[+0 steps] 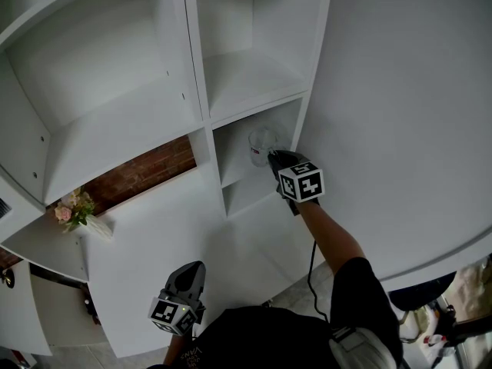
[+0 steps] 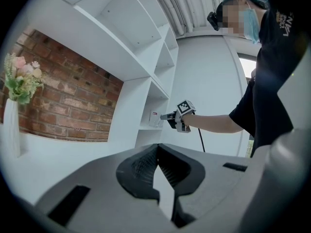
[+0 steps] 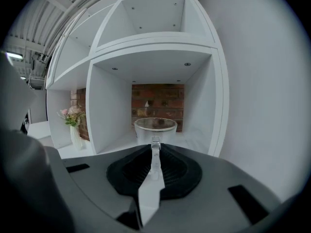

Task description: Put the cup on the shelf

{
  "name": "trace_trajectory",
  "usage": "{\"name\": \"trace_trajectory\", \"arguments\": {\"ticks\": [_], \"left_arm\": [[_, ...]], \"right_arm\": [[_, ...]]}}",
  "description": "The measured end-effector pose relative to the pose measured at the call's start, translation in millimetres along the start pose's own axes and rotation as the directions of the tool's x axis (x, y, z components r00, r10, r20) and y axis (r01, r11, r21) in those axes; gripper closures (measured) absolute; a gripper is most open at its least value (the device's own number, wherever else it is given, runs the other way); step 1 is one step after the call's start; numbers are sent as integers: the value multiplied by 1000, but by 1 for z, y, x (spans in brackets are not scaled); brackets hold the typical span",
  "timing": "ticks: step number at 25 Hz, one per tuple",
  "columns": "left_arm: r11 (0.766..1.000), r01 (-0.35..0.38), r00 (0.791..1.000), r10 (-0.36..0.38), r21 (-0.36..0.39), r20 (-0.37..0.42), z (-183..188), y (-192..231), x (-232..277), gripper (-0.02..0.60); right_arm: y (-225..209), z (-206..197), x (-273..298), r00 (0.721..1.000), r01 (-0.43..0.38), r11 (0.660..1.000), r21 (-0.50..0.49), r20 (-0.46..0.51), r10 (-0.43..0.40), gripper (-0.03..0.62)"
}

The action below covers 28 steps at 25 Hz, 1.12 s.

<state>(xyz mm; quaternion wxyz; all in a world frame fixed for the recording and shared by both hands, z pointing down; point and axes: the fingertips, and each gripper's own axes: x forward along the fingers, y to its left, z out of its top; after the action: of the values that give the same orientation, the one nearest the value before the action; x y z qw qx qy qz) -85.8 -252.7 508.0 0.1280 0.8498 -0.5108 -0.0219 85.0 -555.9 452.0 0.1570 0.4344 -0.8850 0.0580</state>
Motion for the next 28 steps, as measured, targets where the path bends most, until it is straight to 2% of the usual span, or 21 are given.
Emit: {"name": "trace_trajectory", "arguments": {"ticks": [9,28], "left_arm": [[1000,-27,1000,27,3,16,2,-2,-2,574],[999,-27,999,27,17,24,4,-3,6,574]], "right_arm": [[-4,5,21,1000,-2,1000,3,-22,2,554],[-1,23,67,998,-4,1000,14,-55,5,553]]}}
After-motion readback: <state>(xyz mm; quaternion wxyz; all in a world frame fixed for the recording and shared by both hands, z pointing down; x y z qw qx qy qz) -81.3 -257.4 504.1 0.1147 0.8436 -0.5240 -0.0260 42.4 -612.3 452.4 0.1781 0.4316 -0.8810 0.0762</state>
